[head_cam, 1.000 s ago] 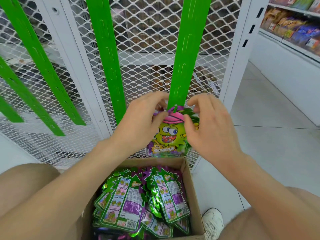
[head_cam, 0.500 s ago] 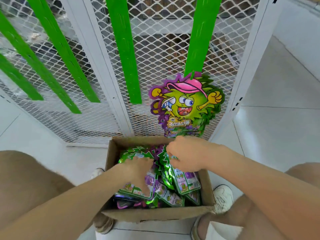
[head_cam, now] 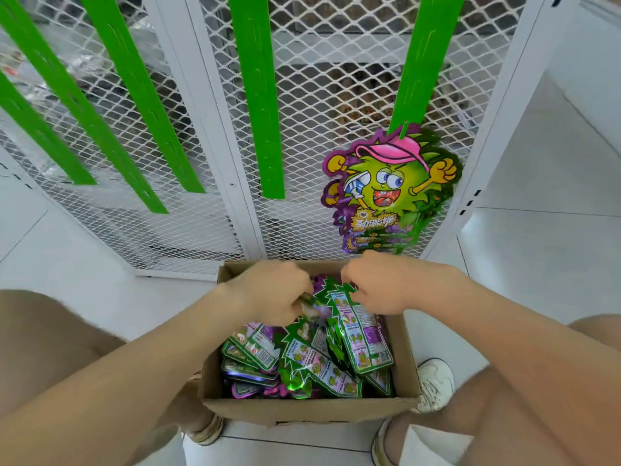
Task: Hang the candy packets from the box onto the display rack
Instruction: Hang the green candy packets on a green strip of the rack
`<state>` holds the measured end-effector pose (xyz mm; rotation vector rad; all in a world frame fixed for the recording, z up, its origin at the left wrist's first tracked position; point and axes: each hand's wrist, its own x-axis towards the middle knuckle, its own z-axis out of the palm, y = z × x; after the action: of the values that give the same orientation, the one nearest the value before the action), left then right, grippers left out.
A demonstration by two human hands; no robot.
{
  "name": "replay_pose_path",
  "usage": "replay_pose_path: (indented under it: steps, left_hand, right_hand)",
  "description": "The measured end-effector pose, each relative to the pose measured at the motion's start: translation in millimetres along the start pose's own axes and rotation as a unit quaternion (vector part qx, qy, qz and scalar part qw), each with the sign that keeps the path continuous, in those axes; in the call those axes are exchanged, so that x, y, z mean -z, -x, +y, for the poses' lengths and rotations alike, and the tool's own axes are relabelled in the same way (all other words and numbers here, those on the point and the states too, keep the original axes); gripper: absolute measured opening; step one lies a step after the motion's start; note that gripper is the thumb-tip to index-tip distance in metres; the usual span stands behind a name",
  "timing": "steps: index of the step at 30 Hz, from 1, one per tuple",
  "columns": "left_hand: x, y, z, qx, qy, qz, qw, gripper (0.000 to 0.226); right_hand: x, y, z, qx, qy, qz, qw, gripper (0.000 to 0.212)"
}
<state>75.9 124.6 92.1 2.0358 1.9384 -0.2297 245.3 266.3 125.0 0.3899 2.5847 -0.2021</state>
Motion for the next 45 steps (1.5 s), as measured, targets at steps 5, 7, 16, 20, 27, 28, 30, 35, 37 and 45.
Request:
replay_pose_path:
  steps: [5,7,16,20,27,28,30,35,37,45]
  left_hand:
    - [71,22,-6,0.057,0.252,0.204,0.944,0.030]
    - [91,29,-1,0.099,0.404,0.254,0.873,0.032]
    - [111,13,9,0.216,0.530,0.375,0.729,0.048]
    - [125,12,20,0.162,0.212,0.452,0.851,0.081]
    - [157,-8,44,-0.021,0.390,0.405,0.827,0.013]
    - [161,-12,42,-0.012,0.423,0.407,0.809,0.013]
    - [167,-22,41,0.011,0.451,0.416,0.789,0.012]
    - [177,-45,46,0.088,0.385,0.449,0.802,0.044]
    - [182,-50,50,0.089,0.369,0.439,0.814,0.057]
    - [205,-57,38,0.025,0.401,0.368,0.838,0.032]
  right_hand:
    - [21,22,21,0.004,-0.116,0.022,0.993,0.074]
    - [35,34,29,-0.005,-0.184,0.060,0.981,0.045]
    - [78,90,47,0.006,-0.571,0.325,0.754,0.032]
    - [80,83,37,0.021,-0.378,0.420,0.825,0.027]
    - [97,81,33,-0.019,-0.438,0.513,0.738,0.011]
    - [100,83,40,-0.025,-0.438,0.530,0.726,0.010]
    - [104,86,53,-0.032,-0.428,0.545,0.720,0.020]
    - [105,76,60,-0.067,-0.371,0.557,0.740,0.027]
    - [104,70,60,-0.085,-0.348,0.558,0.748,0.026]
    - [118,59,65,-0.030,-0.416,0.525,0.742,0.042]
